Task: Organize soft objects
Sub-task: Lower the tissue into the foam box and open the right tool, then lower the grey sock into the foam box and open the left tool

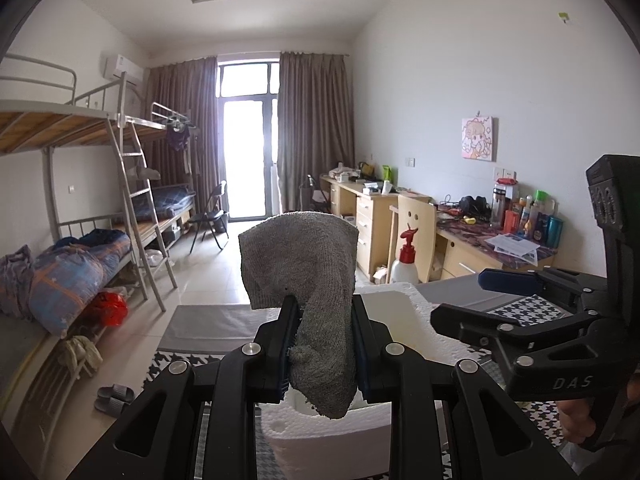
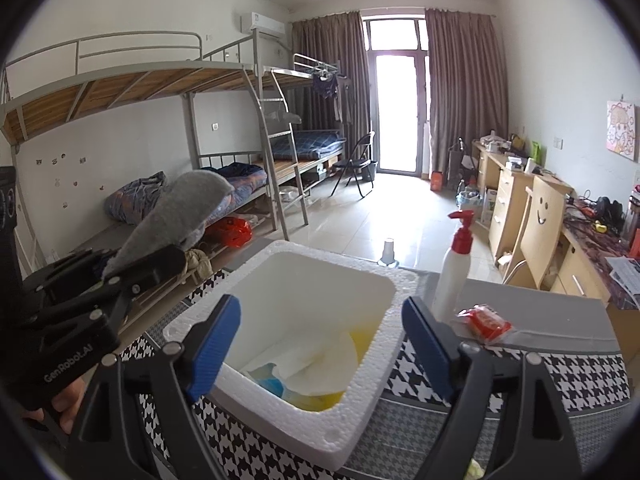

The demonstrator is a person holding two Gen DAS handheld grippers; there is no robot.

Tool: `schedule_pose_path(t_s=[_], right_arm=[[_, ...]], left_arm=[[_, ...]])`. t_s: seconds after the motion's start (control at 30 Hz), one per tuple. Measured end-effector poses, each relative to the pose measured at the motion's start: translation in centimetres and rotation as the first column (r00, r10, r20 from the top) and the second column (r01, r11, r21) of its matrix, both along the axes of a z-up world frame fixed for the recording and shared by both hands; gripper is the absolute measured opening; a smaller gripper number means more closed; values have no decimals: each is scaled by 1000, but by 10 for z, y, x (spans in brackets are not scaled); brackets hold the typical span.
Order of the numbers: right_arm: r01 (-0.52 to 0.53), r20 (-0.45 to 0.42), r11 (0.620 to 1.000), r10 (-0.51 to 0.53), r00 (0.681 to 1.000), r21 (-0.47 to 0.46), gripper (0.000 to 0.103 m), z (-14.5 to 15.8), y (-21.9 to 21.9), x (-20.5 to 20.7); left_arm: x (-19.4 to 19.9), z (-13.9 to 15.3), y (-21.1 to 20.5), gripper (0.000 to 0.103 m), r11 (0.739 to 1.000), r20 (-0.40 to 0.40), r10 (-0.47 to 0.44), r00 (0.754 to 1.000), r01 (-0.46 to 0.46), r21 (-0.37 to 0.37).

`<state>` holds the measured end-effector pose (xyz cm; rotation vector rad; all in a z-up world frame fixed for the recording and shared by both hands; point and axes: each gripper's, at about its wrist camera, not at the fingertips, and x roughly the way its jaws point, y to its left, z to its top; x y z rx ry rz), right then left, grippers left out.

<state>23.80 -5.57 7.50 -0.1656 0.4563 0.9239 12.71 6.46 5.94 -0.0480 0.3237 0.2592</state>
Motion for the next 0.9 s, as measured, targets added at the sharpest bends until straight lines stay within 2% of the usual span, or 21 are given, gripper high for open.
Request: schedule_pose_path(t_s=[0.9], right_arm=[[111,30,994,-111,993,17,87,-3,-41,7]], left_arm=[[29,-8,-5,27,997,-55,-79,995,78,-12]])
